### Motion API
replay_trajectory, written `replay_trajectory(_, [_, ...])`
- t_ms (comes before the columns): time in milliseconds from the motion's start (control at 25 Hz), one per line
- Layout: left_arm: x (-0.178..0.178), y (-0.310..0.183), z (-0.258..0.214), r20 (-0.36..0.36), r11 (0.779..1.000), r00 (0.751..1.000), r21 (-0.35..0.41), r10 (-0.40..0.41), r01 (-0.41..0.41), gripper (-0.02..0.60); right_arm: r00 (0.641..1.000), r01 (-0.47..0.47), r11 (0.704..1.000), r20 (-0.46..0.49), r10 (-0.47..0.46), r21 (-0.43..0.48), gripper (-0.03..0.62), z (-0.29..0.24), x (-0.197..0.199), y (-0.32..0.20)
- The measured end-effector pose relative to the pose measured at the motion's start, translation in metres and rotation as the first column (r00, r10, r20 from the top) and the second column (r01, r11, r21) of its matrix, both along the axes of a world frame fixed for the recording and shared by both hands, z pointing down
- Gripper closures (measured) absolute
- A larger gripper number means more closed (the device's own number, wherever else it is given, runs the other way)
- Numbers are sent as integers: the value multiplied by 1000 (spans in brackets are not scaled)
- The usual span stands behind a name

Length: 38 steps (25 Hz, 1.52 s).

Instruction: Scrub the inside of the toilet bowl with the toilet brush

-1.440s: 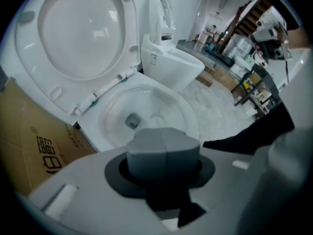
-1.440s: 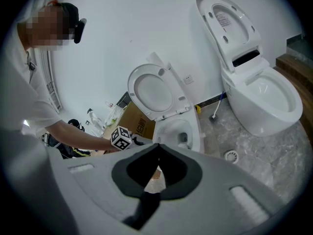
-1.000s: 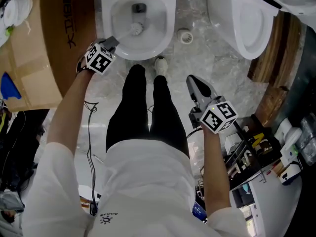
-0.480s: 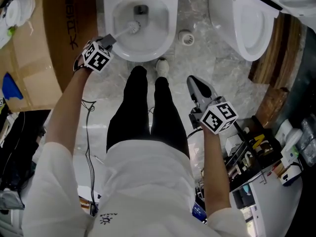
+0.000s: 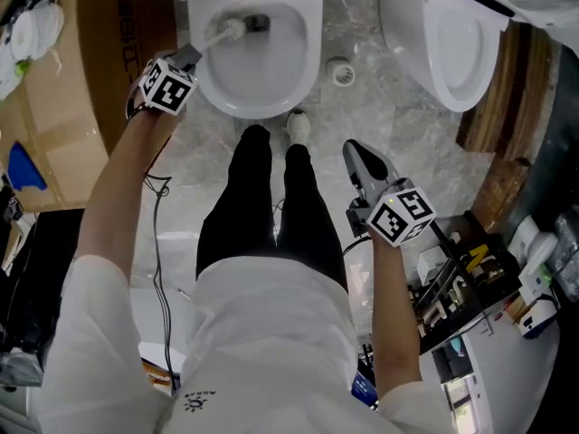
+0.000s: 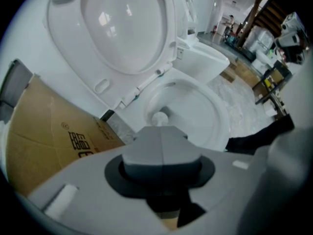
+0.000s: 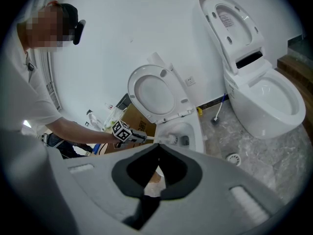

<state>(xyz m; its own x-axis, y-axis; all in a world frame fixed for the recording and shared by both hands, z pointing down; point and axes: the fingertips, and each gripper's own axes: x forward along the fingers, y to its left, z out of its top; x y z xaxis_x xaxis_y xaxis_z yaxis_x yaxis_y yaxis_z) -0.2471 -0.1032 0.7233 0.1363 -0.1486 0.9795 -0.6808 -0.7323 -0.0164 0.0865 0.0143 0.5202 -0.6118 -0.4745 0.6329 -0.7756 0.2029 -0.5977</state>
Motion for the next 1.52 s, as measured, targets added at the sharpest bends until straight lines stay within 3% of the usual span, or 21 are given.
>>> replay_trajectory(640, [42,-39,20,10,992,993,55,115,-116,428,998,-62,998,-15,62,-9,594,3,24,8])
replay_trajectory(1280, [116,-55,12,-71,984,986,109,153,-144,430,996,-83,996,-14,83,-13,594,4,38,12])
replay_trajectory(1520, [132,-49,11,-64,977,981,123,185,-176,430,996,-84,996,-13,84,-14,594,6,46,18])
